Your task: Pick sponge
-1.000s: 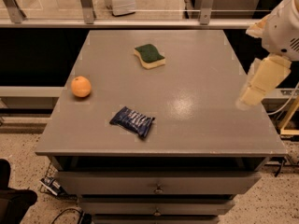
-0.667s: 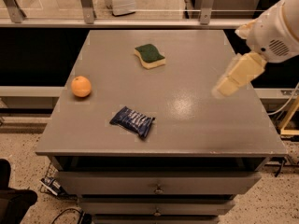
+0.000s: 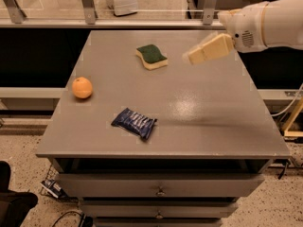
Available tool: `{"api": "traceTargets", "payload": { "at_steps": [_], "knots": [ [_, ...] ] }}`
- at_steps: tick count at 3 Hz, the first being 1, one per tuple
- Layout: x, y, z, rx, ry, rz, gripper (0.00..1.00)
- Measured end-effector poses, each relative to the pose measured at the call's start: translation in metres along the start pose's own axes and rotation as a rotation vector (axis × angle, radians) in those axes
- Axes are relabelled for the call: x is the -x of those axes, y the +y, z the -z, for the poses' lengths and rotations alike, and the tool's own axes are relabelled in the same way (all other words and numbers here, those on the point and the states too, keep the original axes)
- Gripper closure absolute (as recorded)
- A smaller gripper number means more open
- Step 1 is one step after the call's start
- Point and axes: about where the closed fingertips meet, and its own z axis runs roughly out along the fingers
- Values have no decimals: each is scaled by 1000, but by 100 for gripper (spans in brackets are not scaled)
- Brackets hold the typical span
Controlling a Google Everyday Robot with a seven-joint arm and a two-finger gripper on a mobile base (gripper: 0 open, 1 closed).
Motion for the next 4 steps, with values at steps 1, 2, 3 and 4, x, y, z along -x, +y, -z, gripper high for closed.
{"api": "traceTargets", "payload": {
  "at_steps": [1,2,3,4],
  "knots": [
    [25,-28,-17,-83,-161,-44,0],
    [25,-28,-17,-83,-161,-44,0],
    [21,-27,-53,-67,-154,-79,0],
    [11,-27,-103,-51,-155,-111,0]
  ]
}}
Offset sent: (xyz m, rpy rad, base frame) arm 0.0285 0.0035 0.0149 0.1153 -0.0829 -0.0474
